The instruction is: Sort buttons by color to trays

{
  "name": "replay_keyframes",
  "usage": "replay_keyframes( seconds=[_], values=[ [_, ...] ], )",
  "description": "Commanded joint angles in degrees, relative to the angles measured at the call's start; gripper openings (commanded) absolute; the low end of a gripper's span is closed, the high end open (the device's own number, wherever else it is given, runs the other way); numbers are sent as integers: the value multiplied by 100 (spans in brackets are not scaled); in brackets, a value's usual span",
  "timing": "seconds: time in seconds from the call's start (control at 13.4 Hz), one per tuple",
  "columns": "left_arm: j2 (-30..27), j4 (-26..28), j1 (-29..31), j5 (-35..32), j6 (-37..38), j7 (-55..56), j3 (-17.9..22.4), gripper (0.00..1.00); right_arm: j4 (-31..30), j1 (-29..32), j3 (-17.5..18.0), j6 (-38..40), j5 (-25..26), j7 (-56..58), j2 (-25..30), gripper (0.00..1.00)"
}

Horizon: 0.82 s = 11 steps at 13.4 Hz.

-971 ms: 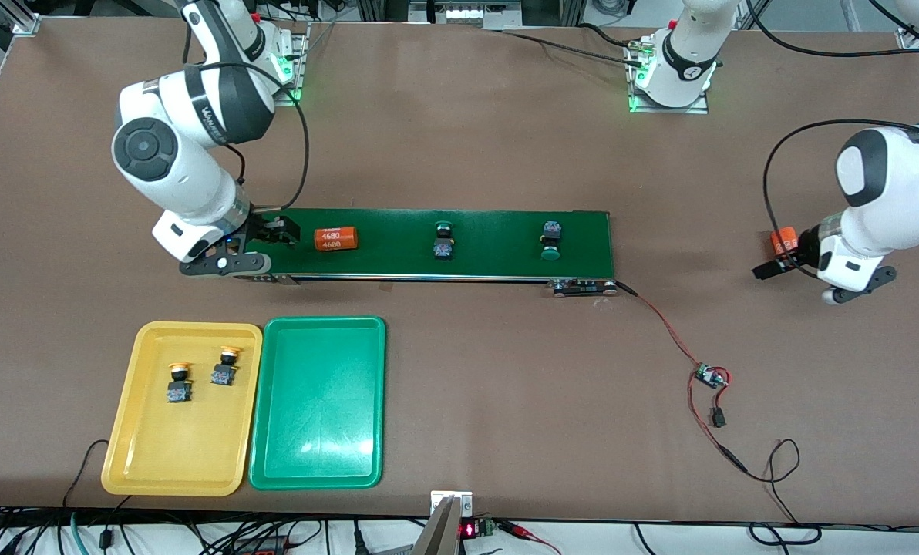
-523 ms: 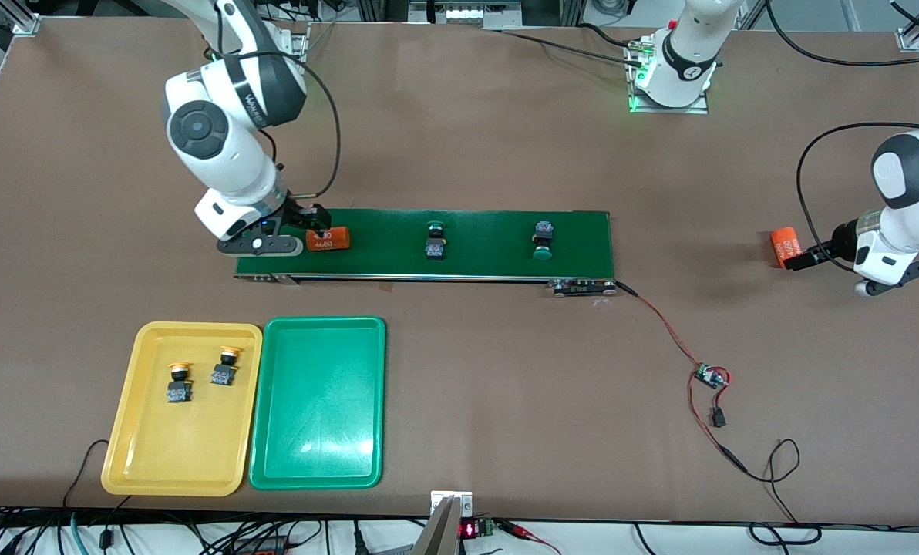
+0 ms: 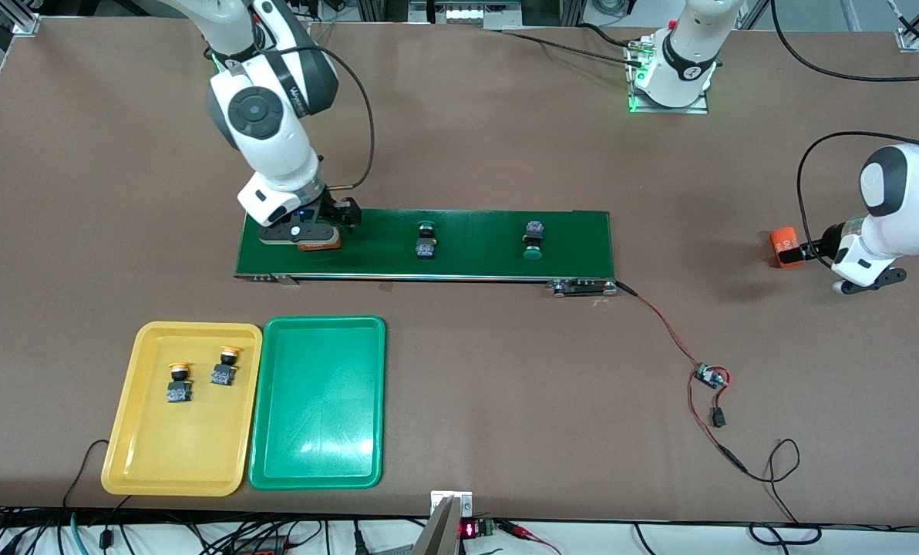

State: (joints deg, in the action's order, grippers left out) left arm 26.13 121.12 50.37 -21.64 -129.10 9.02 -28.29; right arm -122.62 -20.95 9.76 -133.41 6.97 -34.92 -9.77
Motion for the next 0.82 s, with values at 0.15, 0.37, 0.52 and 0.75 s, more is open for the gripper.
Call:
replay_keyframes(
  seconds=[0.15, 0.37, 0.52, 0.75],
  values=[
    [146, 78, 96, -139, 69, -138, -19, 100, -26, -172, 9, -554, 182, -541, -201, 100],
    [208, 131, 149, -139, 87, -173, -10, 100, 10, -234, 70, -651, 173, -1060, -315, 100],
    [199, 149, 149, -139, 95, -173, -1, 100, 10, -234, 79, -625, 164, -1183, -350, 100],
    [199, 201, 149, -139, 113, -479, 60, 57, 10, -322, 105, -608, 173, -1061, -394, 100]
  ],
)
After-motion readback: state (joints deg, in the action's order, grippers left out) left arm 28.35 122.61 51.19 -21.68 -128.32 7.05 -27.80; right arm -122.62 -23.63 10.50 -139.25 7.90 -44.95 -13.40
